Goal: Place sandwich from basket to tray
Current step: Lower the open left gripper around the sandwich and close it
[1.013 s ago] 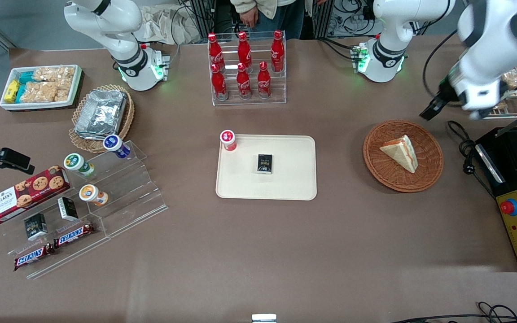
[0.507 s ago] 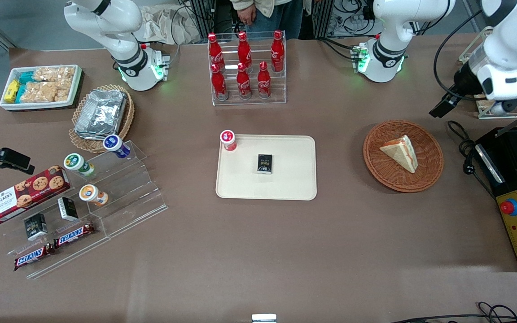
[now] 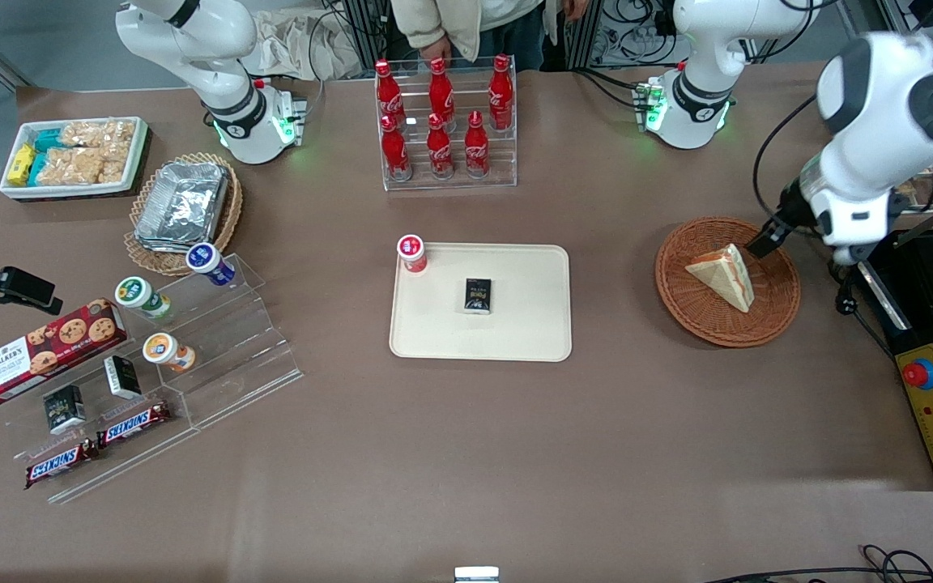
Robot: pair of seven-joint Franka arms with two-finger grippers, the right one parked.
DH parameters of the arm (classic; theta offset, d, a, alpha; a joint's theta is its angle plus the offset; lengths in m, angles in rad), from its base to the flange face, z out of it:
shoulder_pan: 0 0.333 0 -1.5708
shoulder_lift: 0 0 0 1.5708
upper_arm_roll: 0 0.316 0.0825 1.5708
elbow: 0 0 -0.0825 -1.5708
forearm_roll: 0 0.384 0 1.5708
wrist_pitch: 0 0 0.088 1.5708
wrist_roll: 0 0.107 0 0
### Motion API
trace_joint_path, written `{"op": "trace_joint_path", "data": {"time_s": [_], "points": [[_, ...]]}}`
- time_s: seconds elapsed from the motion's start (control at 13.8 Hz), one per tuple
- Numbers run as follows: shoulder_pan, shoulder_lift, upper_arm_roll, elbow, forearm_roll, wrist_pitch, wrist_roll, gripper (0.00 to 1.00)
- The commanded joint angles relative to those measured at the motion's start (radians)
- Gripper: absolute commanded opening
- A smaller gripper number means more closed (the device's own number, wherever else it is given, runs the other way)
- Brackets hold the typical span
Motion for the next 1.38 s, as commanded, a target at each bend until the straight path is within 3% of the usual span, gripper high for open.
{"op": "trace_joint_path", "data": {"time_s": [0.0, 0.36, 0.8, 1.16, 1.23, 1.3], "points": [[0.010, 0.006, 0.000, -0.136, -0.006, 0.159, 0.004, 1.00], [0.012, 0.024, 0.002, -0.282, -0.003, 0.350, 0.006, 1.00], [0.012, 0.119, 0.009, -0.338, 0.012, 0.515, 0.006, 1.00], [0.012, 0.186, 0.023, -0.330, 0.049, 0.554, 0.064, 0.99], [0.012, 0.186, 0.037, -0.328, 0.049, 0.554, 0.085, 0.66], [0.012, 0.180, 0.042, -0.328, 0.049, 0.552, 0.119, 0.25]]}}
